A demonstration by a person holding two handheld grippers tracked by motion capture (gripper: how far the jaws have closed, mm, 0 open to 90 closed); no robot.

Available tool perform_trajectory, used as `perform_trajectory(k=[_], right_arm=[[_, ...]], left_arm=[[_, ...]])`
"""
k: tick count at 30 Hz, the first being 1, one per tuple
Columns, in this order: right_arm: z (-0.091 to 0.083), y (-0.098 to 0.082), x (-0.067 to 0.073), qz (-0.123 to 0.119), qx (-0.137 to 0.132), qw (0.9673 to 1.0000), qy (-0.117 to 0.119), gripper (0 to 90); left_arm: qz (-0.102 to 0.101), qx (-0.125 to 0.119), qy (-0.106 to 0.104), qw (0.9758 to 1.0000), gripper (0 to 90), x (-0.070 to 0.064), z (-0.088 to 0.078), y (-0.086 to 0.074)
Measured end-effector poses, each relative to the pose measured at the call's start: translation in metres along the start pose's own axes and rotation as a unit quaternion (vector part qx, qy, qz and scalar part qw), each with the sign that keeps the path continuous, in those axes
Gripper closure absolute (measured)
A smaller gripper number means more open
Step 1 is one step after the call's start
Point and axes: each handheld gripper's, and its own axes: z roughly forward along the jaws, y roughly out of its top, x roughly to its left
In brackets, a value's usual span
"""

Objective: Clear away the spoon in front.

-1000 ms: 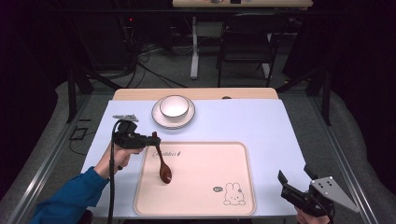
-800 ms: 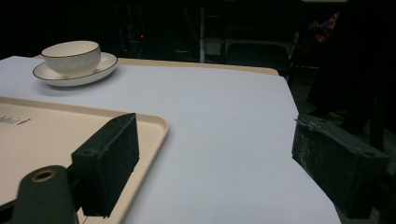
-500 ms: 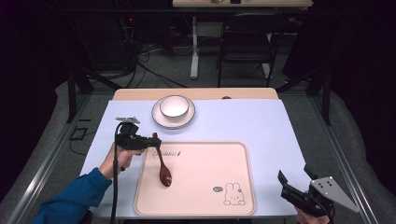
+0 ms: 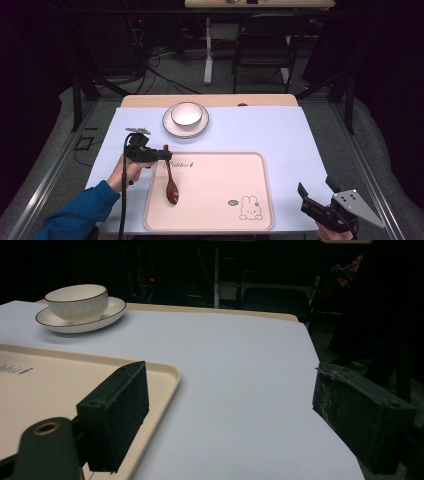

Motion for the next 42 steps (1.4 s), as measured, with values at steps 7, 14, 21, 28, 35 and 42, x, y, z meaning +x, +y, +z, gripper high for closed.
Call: perform_trajectory(k=[7,14,21,28,35,42], right_arm=[[0.000,0.000,0.000,-0.001,0.001,1.0000,0.000,13.9],[0.000,0.000,0.000,-0.003,0.001,1.0000,-0.001,13.9],[-0.001,0.000,0.000,-0.003,0.000,1.0000,0.000,13.8],[0.000,0.000,0.000,-0.004,0.002,1.0000,0.001,13.9],[-0.001,0.000,0.000,-0.004,0.001,1.0000,0.000,13.9],[-0.001,0.000,0.000,-0.002,0.001,1.0000,0.001,13.8]], left_arm=[[-0.002,0.009,0.002,1.0000,74.7,0.001,0.004,-0.006],[-0.003,0.016,0.008,0.9998,73.9,0.002,0.004,-0.008],[-0.009,0.025,0.021,0.9994,73.1,0.004,0.007,-0.012],[-0.004,0.044,0.043,0.9981,71.1,0.004,0.011,-0.015],[0.019,0.059,0.075,0.9953,60.1,0.000,0.016,-0.015],[0.044,0.052,0.097,0.9930,46.8,-0.004,0.014,-0.014]])
